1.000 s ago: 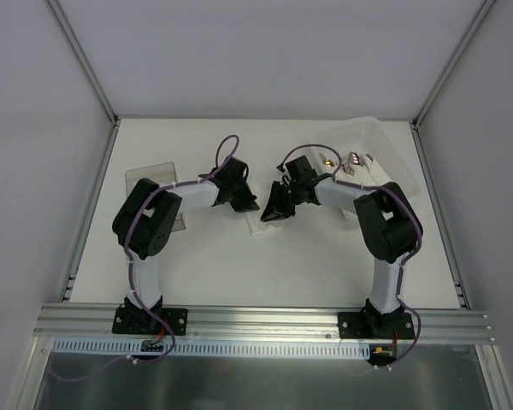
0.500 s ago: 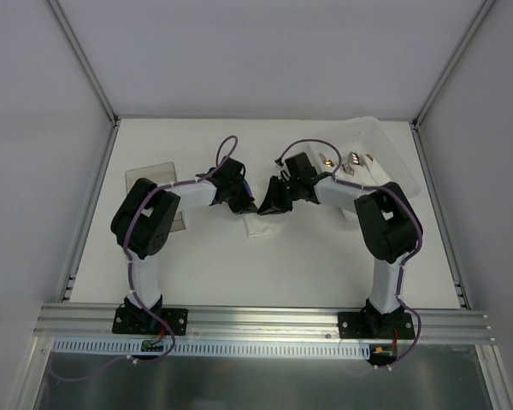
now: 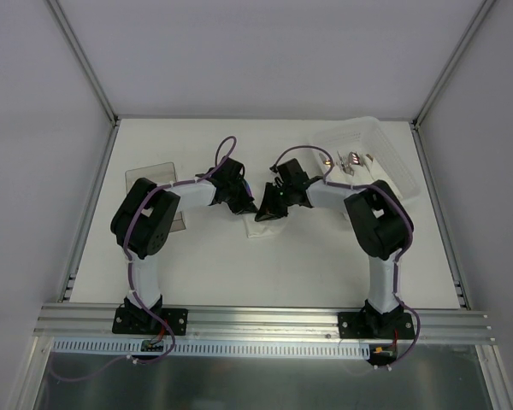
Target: Place the utensils on the paper napkin and roll it up
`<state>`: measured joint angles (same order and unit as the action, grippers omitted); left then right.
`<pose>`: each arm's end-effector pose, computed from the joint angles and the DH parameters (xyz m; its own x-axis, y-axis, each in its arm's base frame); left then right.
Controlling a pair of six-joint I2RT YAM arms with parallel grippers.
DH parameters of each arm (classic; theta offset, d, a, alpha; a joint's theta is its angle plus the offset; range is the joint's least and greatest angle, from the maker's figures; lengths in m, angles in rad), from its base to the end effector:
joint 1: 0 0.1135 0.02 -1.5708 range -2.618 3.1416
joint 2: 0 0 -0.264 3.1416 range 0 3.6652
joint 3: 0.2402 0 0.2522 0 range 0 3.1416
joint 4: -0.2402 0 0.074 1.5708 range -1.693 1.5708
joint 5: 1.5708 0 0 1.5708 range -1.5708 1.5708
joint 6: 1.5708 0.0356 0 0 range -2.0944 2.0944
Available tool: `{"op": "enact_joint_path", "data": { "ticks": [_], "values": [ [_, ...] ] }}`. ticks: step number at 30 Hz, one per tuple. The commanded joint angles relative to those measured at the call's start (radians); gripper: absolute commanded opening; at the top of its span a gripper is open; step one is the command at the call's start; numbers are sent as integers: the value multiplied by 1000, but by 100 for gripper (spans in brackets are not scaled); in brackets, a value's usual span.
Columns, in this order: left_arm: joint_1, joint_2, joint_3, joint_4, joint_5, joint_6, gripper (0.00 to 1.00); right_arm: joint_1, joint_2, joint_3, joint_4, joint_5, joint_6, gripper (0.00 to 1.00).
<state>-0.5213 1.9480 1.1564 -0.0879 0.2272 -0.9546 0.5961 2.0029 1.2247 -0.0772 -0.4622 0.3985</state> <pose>0.3440 -0.2068 0.1431 -0.8837 -0.4094 -0.2268 -0.1928 0.7601 -0.6206 0.3358 0.2470 0.1441 -0.8646 -0.1669 -0.4739 -0.4438 0.6958 0.5647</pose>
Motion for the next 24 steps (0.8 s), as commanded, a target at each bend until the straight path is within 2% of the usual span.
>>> {"op": "enact_joint_path", "data": {
  "ticks": [1,7,12,17,24],
  "values": [
    [6,17,-46,-150,-15,16,0,1,14,32,-2,85,19,11],
    [6,-14,-46,-148,-22,14,0,4,53,65,-96,129,-4,9],
    [10,-116,-35,-150,-63,33,14,11,51,71,-134,163,-53,9],
    [12,-185,-17,-151,-95,59,22,14,60,84,-170,171,-79,9],
    [10,-201,-4,-157,-98,63,19,16,73,91,-182,162,-82,9]
  ]
}}
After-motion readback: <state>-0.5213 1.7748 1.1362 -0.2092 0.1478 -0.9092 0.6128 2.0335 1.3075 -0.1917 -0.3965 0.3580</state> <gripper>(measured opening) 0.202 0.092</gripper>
